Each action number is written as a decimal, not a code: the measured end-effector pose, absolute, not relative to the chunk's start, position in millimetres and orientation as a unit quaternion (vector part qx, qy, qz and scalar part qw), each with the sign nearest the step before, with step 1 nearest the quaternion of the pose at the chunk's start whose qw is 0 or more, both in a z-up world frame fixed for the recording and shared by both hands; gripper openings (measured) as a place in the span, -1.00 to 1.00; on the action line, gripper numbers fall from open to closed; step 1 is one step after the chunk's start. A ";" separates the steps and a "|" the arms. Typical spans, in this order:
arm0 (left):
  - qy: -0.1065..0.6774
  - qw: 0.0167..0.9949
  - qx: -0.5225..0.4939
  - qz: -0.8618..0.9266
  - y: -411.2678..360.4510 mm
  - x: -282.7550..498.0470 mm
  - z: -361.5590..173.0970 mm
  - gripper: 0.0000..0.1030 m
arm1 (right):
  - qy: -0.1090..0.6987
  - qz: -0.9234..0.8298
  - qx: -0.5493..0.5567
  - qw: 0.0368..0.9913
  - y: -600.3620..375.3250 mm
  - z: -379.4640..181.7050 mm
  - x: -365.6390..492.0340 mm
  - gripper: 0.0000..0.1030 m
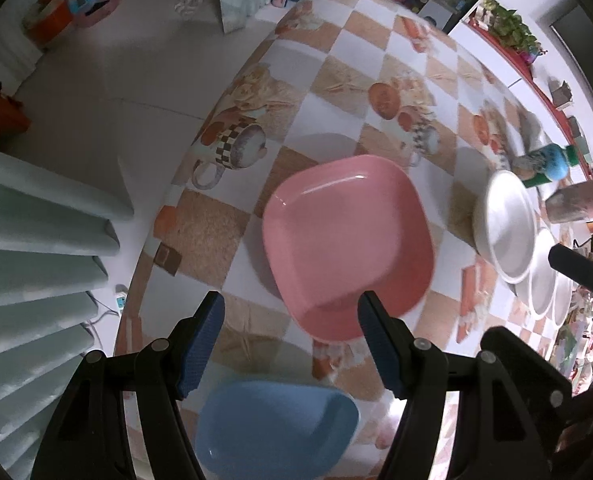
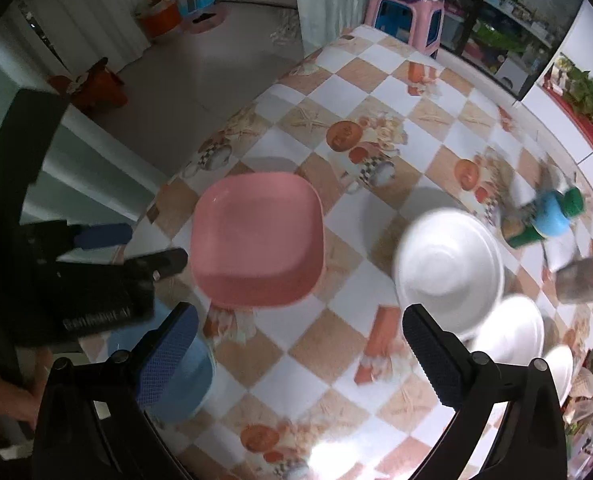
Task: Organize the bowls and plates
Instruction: 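Move the left tool toward the pink plate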
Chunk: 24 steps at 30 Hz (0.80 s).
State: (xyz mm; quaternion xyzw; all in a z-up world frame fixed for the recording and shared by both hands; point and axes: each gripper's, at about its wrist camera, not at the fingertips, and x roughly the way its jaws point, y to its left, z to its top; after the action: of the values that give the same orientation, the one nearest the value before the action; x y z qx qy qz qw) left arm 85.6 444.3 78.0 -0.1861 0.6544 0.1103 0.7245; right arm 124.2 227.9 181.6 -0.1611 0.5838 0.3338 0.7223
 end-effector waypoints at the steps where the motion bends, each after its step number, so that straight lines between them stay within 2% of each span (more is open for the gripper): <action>1: 0.656 0.723 -0.186 0.113 448.2 88.0 72.7 0.41 | 0.587 0.333 -0.163 0.720 233.2 177.3 129.0 1.00; 4: 0.659 0.718 -0.190 0.120 456.5 89.4 62.8 0.37 | 0.599 0.329 -0.165 0.711 244.0 162.8 139.0 1.00; 10: 0.667 0.709 -0.191 0.123 461.8 88.9 45.8 0.09 | 0.612 0.325 -0.177 0.699 259.0 138.0 147.3 1.00; 11: 0.668 0.708 -0.191 0.124 462.0 88.9 43.0 0.03 | 0.614 0.324 -0.179 0.697 261.1 133.8 148.7 0.94; 12: 0.669 0.707 -0.192 0.125 462.2 89.2 41.0 0.01 | 0.617 0.324 -0.178 0.694 262.7 130.5 150.6 0.79; 14: 0.672 0.704 -0.194 0.127 461.5 90.0 36.2 -0.01 | 0.627 0.320 -0.179 0.687 266.4 122.2 155.1 0.65; 24: 0.685 0.691 -0.198 0.122 454.3 99.5 23.1 -0.07 | 0.626 0.328 -0.192 0.681 290.2 112.8 178.6 0.63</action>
State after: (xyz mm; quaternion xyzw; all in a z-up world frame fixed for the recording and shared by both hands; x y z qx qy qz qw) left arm 99.5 454.3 23.1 -0.1980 0.6849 0.1217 0.6905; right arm 178.6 290.2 112.8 -0.1920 0.6263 0.3276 0.6809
